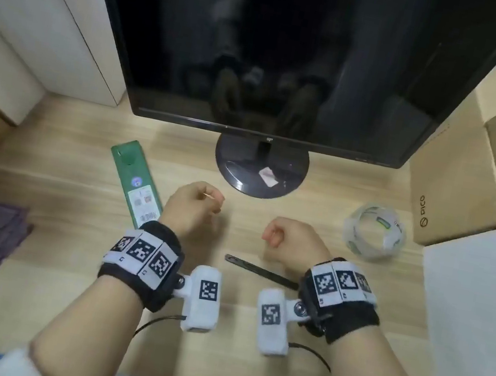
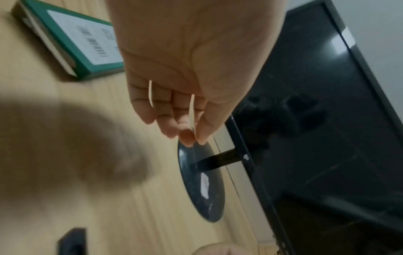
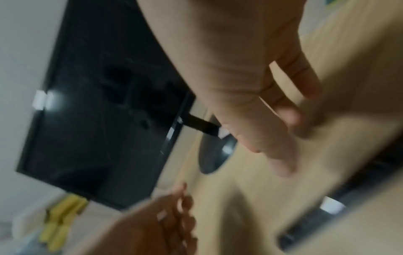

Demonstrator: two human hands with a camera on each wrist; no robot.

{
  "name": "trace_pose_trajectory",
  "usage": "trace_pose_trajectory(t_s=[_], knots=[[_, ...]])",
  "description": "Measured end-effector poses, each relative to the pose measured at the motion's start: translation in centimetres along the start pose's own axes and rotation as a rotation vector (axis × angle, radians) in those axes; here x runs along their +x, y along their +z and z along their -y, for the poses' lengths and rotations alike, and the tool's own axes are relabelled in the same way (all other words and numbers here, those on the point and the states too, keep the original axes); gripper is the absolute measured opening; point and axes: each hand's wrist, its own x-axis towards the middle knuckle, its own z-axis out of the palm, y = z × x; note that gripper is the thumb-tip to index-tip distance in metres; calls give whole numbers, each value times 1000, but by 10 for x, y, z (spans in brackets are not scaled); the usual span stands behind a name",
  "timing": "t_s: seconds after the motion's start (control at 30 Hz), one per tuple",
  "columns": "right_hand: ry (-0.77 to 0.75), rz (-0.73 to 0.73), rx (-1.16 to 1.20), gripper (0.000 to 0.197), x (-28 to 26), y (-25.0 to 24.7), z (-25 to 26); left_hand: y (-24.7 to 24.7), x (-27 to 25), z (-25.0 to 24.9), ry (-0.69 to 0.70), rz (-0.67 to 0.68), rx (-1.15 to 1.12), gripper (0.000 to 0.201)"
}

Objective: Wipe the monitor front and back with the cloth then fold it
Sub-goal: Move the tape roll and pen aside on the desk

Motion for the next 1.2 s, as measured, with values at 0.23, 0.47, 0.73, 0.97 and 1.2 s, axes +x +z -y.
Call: trace_pose_trajectory(t_s=[0.23, 0.47, 0.73, 0.97, 1.2], knots=[[107, 100, -326, 16, 4, 21, -12, 24, -3, 11, -48, 156, -92, 25], [44, -50, -296, 10, -3, 15, -21, 24, -4, 22, -139, -27, -294, 21], [235, -876, 423, 8, -38, -41, -78, 114, 7, -12, -38, 333, -182, 17], [347, -921, 470, 14, -52, -53, -131, 208, 44, -54, 256, 500, 638, 68], [329, -903, 547, 13, -41, -46, -123, 190, 47, -65, 272, 375, 864, 26]])
